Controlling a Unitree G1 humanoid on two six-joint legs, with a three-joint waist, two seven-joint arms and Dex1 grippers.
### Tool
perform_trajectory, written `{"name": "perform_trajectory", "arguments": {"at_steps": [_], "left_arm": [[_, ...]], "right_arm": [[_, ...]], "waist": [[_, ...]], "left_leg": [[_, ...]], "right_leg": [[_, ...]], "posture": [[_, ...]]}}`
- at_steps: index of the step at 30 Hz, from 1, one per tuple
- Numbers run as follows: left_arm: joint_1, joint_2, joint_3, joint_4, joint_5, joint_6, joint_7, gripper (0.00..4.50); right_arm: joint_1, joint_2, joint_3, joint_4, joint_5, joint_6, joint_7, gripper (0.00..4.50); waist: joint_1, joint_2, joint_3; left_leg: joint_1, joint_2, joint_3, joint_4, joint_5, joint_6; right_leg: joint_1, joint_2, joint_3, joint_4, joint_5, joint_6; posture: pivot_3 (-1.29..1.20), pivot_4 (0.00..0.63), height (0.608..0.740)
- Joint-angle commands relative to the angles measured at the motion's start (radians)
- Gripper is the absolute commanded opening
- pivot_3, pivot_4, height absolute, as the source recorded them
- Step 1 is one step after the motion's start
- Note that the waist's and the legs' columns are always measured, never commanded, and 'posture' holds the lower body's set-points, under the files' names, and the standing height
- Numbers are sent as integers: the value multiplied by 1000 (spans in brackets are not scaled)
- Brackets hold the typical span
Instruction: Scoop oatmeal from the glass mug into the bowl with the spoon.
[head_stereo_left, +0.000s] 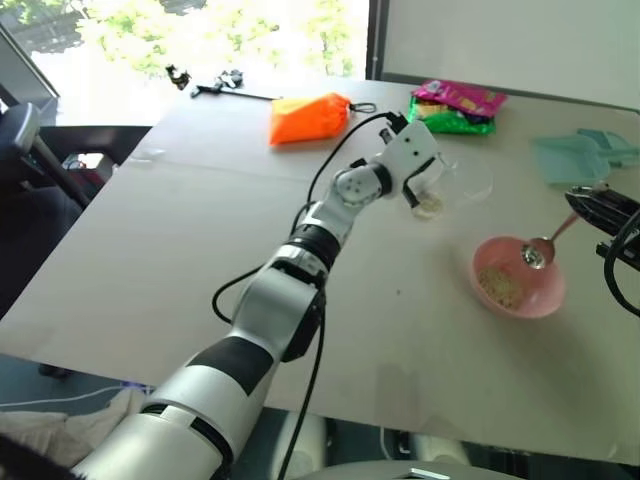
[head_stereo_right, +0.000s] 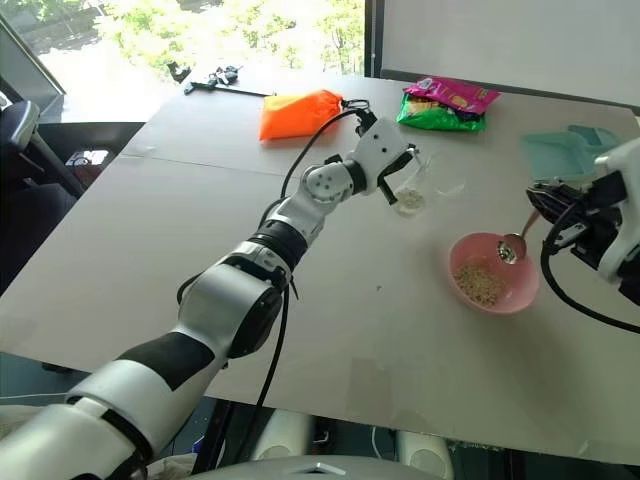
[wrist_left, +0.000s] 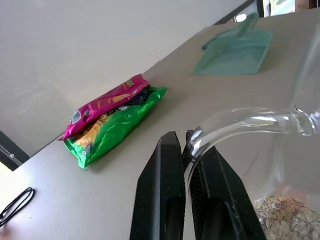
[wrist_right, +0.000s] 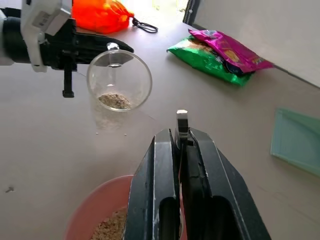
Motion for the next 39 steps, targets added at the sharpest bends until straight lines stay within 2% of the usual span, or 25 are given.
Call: {"name": "perform_trajectory", "arguments": {"at_steps": [1, 4, 6, 9, 13, 18, 26, 29, 33, 39], "left_arm": [[24, 11, 38, -114, -50, 16, 0, 46], [75, 23, 57, -197, -80, 54, -3, 46], [117, 31, 67, -272, -103, 89, -7, 46], [207, 48, 72, -437, -129, 158, -14, 46], [291, 67, 68, -605, -137, 252, -2, 46], [412, 74, 71, -868, -164, 397, 27, 46], [567, 82, 86, -1167, -190, 618, 82, 46], [609, 85, 100, -1231, -198, 675, 111, 46], [633, 106, 125, -1270, -214, 724, 129, 46], [675, 173, 110, -1234, -194, 690, 116, 46]], "right_arm": [[-107, 84, -59, 71, 197, -77, -97, 0], [-210, 141, -27, 147, 425, -146, -261, 0], [-285, 175, 28, 173, 519, -196, -352, 0], [-409, 233, 151, 204, 559, -244, -439, 0], [-514, 292, 258, 229, 564, -262, -472, 0], [-653, 438, 453, 303, 440, -255, -480, 0], [-752, 540, 627, 363, 220, -195, -355, 0], [-776, 594, 632, 399, 222, -180, -331, 0], [-806, 621, 570, 430, 315, -167, -352, 0], [-831, 641, 513, 440, 460, -176, -436, 0]], "waist": [[-2, 0, 0], [-3, 0, 0], [-4, 0, 0], [-11, 0, 0], [-4, 1, 0], [-3, 1, 0], [-3, 2, -1], [-2, 2, -1], [-2, 2, -1], [-4, 2, -1]], "left_leg": [[1, 0, 0, 0, 0, 0], [2, 0, 0, 1, 0, 0], [3, 0, 0, 1, 0, 0], [4, 1, 0, 1, 0, 0], [3, 1, 0, 2, 0, 0], [3, 1, -1, 2, 0, 0], [2, 2, -3, 2, 0, 0], [2, 2, -3, 3, 0, 0], [2, 2, -3, 3, 0, 0], [2, 2, -4, 2, 0, 0]], "right_leg": [[1, 0, 0, 0, 0, 0], [2, 0, 0, 1, 0, 0], [3, 0, 0, 1, 0, 0], [3, 0, 1, 2, 0, 0], [3, 0, 0, 2, 0, 0], [4, 0, 0, 2, 0, 0], [4, -1, -1, 2, 0, 0], [4, -1, -1, 3, 0, 0], [4, -1, -1, 3, 0, 0], [4, -1, -2, 2, 0, 0]], "posture": [[0, 150, 739], [0, 150, 739], [0, 150, 739], [0, 150, 739], [0, 150, 739], [0, 150, 739], [0, 150, 739], [0, 150, 739], [0, 150, 739], [0, 150, 739]]}}
